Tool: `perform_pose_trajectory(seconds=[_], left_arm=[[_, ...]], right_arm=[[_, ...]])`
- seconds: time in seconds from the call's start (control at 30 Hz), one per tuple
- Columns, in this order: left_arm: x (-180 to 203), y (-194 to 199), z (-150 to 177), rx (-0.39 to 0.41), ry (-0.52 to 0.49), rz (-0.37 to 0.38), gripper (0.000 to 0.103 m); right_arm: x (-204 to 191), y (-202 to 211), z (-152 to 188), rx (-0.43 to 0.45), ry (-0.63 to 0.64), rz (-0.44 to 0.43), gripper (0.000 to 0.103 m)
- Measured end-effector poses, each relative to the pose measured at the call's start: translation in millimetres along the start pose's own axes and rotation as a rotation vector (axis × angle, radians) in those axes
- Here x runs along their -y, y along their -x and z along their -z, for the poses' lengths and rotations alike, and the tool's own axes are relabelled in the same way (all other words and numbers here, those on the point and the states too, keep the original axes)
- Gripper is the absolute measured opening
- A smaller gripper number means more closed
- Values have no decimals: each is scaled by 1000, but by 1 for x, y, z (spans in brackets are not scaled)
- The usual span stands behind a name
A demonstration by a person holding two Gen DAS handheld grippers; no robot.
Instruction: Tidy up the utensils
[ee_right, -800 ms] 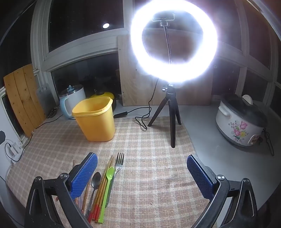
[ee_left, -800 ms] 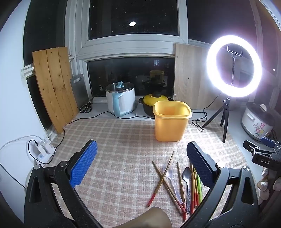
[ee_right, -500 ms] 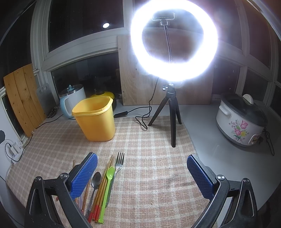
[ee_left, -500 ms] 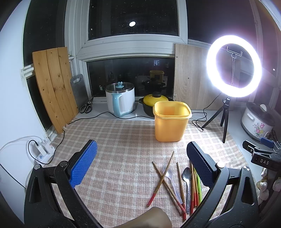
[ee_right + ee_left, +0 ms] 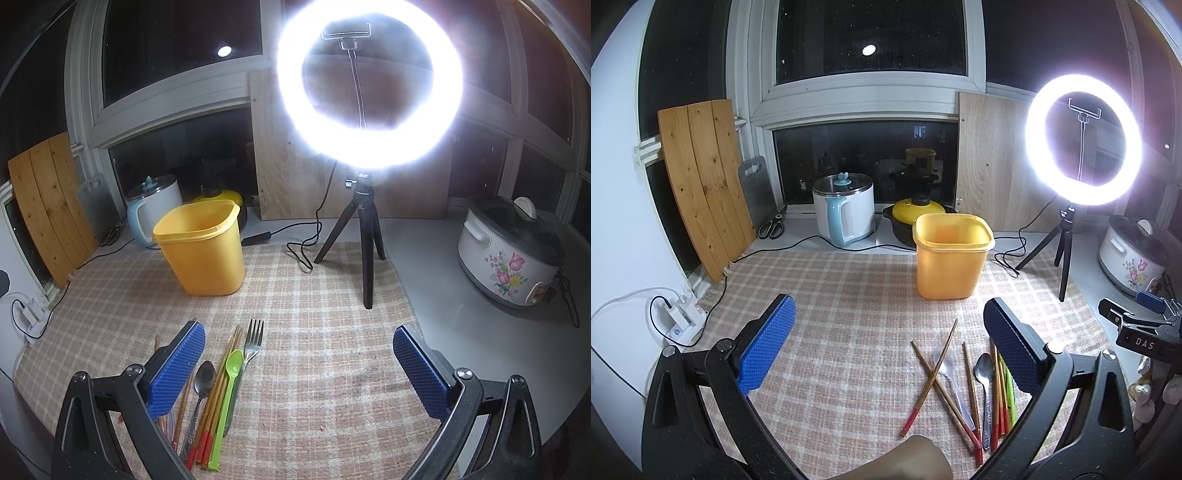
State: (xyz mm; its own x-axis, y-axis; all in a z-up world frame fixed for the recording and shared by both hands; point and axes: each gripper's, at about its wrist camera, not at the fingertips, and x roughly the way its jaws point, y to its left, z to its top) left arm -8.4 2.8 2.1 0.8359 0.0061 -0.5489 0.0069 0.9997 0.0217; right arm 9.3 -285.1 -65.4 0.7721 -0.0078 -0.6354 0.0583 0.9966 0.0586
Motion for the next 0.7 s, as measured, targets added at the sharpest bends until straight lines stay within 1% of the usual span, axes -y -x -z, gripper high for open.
perform_pose_trajectory(seconds=[0.07,0.17,0.27,0.47,0.7], left_arm=[[0,1,0,14,9,4,103],[1,1,1,11,7,3,103],[-1,-6,-1,28,25,16,103],[-4,-10,2,42,31,18,103],[-11,-22,9,23,32,20,103]], right_arm=[[0,0,0,0,-1,-1,103],[0,-1,0,-1,0,1,103],[0,-1,0,-2,-2,-1,103],[-2,-3,1,-5,-4,0,103],[-2,-8,3,-1,5,-1,103]])
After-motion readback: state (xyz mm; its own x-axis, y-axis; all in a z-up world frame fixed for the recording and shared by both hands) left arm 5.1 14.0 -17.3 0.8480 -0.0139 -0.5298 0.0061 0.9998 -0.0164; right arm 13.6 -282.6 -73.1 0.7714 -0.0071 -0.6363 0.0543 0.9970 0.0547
